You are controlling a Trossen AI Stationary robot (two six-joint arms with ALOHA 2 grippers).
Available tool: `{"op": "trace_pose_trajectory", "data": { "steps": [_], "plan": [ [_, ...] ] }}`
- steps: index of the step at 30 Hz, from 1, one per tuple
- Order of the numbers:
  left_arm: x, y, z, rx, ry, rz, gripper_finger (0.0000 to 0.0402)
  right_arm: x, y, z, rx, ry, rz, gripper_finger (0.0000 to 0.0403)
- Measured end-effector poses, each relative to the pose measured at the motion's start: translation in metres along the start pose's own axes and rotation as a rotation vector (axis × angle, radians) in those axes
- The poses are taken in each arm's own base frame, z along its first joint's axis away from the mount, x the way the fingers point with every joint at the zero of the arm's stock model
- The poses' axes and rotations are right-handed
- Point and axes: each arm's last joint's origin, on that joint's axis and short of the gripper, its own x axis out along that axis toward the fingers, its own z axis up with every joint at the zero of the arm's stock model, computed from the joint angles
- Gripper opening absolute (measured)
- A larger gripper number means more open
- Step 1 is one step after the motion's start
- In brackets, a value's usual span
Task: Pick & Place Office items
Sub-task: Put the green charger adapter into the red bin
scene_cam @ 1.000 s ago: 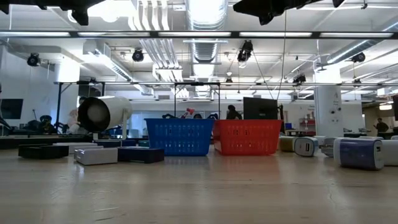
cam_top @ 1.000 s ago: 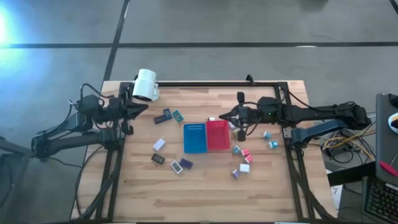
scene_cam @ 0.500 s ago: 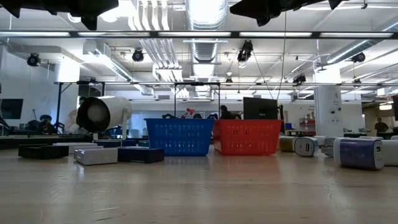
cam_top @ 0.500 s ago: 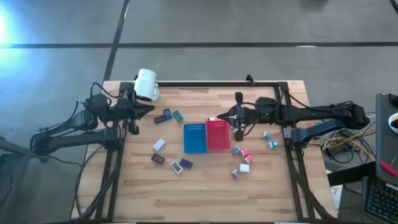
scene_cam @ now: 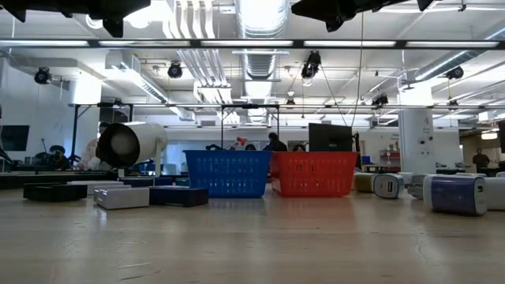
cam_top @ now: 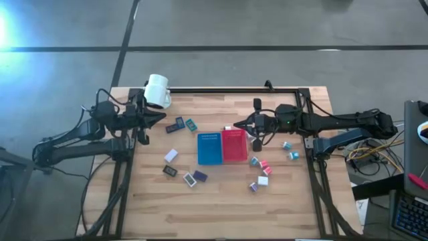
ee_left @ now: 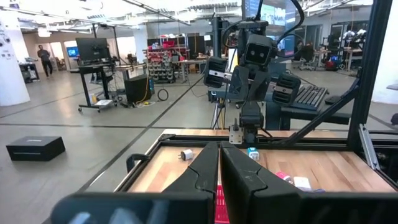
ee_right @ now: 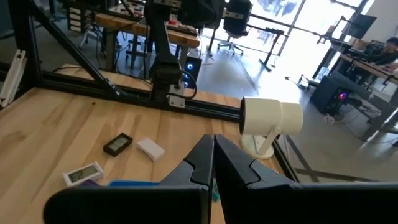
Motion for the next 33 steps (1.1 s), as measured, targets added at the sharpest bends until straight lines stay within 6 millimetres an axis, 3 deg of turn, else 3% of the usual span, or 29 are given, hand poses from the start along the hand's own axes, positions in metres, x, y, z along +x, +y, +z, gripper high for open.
{"op": "trace_pose_trajectory", "data": {
  "steps": [33],
  "plan": [
    [0.0009,0.0000,-0.0034,0.034,0.035,-0.001,0.0023,-0.0002,-0.0034,-0.0012,0.011,0.029,-0.116,0.0008]
  ]
}}
